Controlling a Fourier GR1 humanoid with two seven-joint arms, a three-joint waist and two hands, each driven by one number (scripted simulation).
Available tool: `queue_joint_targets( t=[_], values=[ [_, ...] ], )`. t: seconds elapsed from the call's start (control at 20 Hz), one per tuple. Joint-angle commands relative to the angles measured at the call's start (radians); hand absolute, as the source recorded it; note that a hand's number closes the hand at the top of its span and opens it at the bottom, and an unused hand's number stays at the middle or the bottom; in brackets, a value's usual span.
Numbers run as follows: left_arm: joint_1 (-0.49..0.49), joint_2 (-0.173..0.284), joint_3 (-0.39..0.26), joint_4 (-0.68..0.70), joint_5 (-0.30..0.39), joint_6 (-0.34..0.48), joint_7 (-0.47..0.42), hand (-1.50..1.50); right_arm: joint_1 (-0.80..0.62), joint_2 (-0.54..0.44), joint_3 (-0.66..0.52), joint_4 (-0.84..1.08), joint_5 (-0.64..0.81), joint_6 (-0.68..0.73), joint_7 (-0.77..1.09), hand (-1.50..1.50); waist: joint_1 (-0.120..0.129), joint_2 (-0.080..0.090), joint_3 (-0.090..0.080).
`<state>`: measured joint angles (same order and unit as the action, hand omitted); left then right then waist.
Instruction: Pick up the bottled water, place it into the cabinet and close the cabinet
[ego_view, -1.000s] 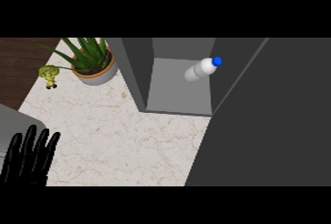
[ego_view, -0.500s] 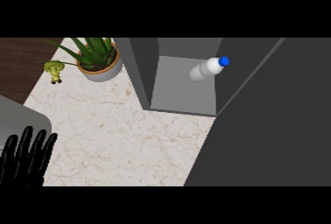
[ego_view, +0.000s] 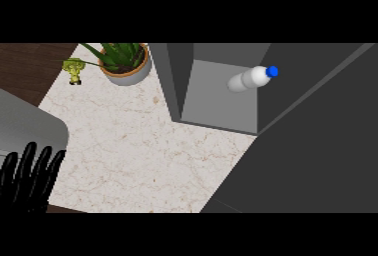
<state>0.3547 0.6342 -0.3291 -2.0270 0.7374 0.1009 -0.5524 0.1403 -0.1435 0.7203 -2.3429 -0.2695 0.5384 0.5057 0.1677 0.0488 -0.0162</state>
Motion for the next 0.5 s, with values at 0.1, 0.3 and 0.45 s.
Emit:
queue_joint_targets(
  t=[0.1,0.3,0.45],
  values=[
    [0.004,0.004,0.02,0.021,0.013,-0.015,-0.006,-1.5,-0.04,0.136,-0.002,0.162,-0.082,-0.178,0.043,1.5,-0.015,-0.004,0.002],
    [0.023,0.013,0.033,0.006,0.017,-0.015,-0.006,-1.5,-0.011,0.136,-0.128,0.129,-0.065,-0.251,-0.034,1.5,-0.046,-0.011,0.007],
    [0.03,0.019,0.048,0.008,0.027,-0.015,-0.003,-1.5,0.016,0.137,-0.179,0.135,-0.054,-0.296,-0.063,1.5,-0.063,-0.008,0.008]
  ],
)
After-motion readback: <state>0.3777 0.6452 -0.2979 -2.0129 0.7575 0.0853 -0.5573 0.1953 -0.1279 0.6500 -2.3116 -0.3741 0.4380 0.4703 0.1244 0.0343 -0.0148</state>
